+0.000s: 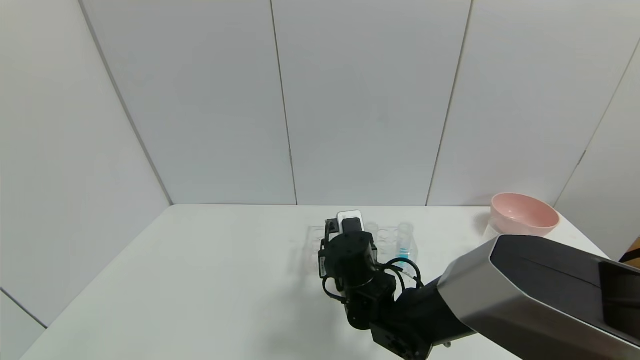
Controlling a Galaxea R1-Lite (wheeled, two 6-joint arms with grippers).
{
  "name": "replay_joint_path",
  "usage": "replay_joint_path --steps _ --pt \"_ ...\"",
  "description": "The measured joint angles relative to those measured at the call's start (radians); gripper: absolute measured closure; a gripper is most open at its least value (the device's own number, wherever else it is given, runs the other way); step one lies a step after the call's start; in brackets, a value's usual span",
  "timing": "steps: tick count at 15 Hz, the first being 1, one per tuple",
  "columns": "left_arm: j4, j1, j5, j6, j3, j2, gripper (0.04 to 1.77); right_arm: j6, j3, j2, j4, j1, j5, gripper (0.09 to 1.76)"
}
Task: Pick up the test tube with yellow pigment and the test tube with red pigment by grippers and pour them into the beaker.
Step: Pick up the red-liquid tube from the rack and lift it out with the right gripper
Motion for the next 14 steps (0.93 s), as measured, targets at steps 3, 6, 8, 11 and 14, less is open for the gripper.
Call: replay_joint_path --steps 3,6,8,11,14 --pt "0.000 0.000 0.000 0.000 0.000 0.000 0.05 0.000 -0.007 0.003 -0.001 0.007 0.011 0.99" --pt "0.001 0.000 0.000 0.000 0.000 0.000 0.05 0.000 -0.021 0.004 0.001 0.009 0.031 1.35" --pt "0.000 0.000 0.000 0.000 0.000 0.000 0.05 -0.001 -0.024 0.004 0.001 0.012 0.031 1.35" --pt "0.000 0.000 0.000 0.000 0.000 0.000 0.05 -0.003 -0.026 0.002 0.000 0.013 0.030 1.35" --pt "0.000 0.000 0.000 0.000 0.000 0.000 0.05 -0.007 -0.039 -0.017 0.001 0.014 0.035 1.35"
